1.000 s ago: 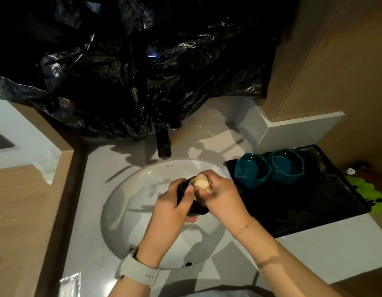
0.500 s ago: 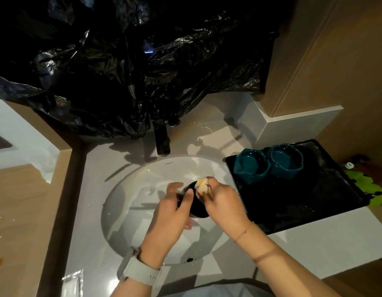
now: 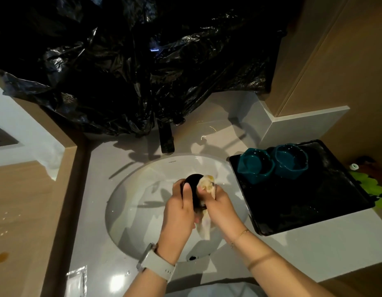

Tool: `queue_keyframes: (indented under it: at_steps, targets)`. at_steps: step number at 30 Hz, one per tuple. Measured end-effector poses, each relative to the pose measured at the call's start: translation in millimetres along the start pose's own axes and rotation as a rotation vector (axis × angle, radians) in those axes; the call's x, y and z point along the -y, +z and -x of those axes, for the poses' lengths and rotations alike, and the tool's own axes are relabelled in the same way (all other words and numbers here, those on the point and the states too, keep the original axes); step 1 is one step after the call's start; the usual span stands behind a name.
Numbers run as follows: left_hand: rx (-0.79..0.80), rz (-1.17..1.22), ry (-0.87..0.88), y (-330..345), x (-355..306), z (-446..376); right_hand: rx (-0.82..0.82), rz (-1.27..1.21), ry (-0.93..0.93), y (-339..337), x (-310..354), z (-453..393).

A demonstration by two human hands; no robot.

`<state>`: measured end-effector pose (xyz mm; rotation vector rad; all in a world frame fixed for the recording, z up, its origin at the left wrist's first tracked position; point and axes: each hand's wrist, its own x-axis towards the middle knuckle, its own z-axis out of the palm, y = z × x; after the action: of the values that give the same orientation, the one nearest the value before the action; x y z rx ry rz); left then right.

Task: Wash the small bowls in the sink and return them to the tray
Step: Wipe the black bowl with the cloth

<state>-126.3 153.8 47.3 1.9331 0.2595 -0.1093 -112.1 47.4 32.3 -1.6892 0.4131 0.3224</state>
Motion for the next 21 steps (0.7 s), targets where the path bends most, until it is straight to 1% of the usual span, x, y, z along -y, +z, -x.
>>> queue_keyframes:
  at_steps: [2,3,5,6,7,9,10,12,13,14,16,18,20,21]
  targets:
    - [0.078,-0.067,0.012,-11.9,-1.2,-8.6,0.014,0.142,-0.072,-5.7,2.9,-9.7]
    - [0.117,-0.120,0.059,-20.8,0.1,-13.0,0.039,0.221,-0.077,-10.0,6.3,-15.2]
    - [0.214,-0.216,0.244,-40.6,5.6,-20.8,0.078,0.341,-0.062,-20.6,12.5,-28.2]
    - [0.263,-0.272,0.355,-48.6,7.7,-23.9,0.116,0.334,-0.039,-26.7,15.1,-34.3]
    - [0.306,-0.334,0.457,-54.4,8.7,-25.5,0.194,0.279,0.010,-32.4,19.3,-37.9]
    - [0.343,-0.431,0.598,-58.6,9.2,-28.0,0.450,0.132,0.159,-41.5,28.1,-38.9]
    - [0.350,-0.444,0.651,-58.1,9.4,-29.7,0.572,0.088,0.213,-45.0,29.5,-38.5]
    - [0.414,-0.394,0.687,-55.8,8.5,-30.6,0.714,0.033,0.273,-49.1,28.9,-37.7]
    - [0.452,-0.356,0.660,-54.2,7.4,-29.7,0.728,-0.021,0.300,-48.6,27.9,-38.3]
    - [0.475,-0.327,0.608,-52.1,7.0,-28.4,0.705,-0.099,0.328,-46.9,26.9,-38.3]
    - [0.458,-0.303,0.506,-47.7,7.1,-26.4,0.581,-0.319,0.370,-39.2,21.4,-38.4]
    - [0.404,-0.266,0.459,-40.9,8.1,-26.8,0.450,-0.556,0.368,-30.8,17.9,-35.9]
    - [0.396,-0.149,0.368,-33.1,7.3,-26.8,0.341,-0.733,0.351,-23.6,14.8,-32.6]
    - [0.402,-0.072,0.321,-29.6,7.0,-26.7,0.291,-0.780,0.326,-22.4,13.2,-30.9]
